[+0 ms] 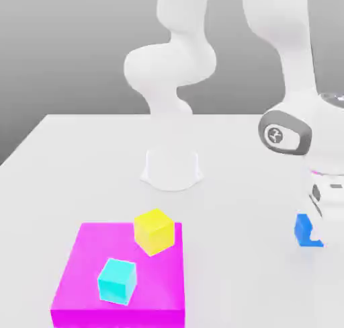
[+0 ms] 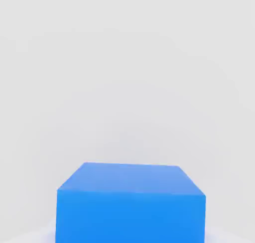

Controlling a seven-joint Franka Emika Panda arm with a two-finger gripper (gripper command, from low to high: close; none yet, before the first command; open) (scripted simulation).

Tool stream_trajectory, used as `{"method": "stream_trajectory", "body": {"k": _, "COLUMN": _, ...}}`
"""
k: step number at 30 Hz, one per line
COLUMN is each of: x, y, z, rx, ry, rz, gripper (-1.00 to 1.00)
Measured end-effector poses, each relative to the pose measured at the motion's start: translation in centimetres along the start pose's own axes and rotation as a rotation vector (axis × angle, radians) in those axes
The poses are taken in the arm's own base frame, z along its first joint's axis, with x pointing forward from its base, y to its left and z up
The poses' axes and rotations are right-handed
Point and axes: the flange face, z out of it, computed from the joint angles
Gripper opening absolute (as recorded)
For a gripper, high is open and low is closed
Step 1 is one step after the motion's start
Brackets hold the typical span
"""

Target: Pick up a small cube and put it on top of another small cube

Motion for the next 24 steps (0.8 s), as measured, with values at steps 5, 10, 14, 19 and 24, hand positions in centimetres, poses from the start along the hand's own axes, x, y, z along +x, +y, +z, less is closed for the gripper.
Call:
{"method": "stream_trajectory", "body": {"k": 5, "x": -2.6, "y": 12.4, "z": -5.1, "rx": -0.024, "ry": 0.000, "rz": 0.272, "gripper": -1.00}}
{"method": "stream_trajectory", "body": {"k": 10, "x": -7.8, "y": 20.5, "z": -9.7, "rx": -0.026, "ry": -0.002, "rz": 0.480, "gripper": -1.00}}
{"method": "stream_trajectory", "body": {"k": 14, "x": -14.4, "y": 26.4, "z": -12.7, "rx": -0.008, "ry": -0.002, "rz": 0.680, "gripper": -1.00}}
{"method": "stream_trajectory", "body": {"k": 19, "x": -17.4, "y": 28.4, "z": -9.9, "rx": 0.007, "ry": 0.000, "rz": 0.765, "gripper": -1.00}}
{"method": "stream_trajectory", "body": {"k": 24, "x": -17.6, "y": 28.4, "z": -7.8, "rx": 0.005, "ry": 0.000, "rz": 0.768, "gripper": 1.00}}
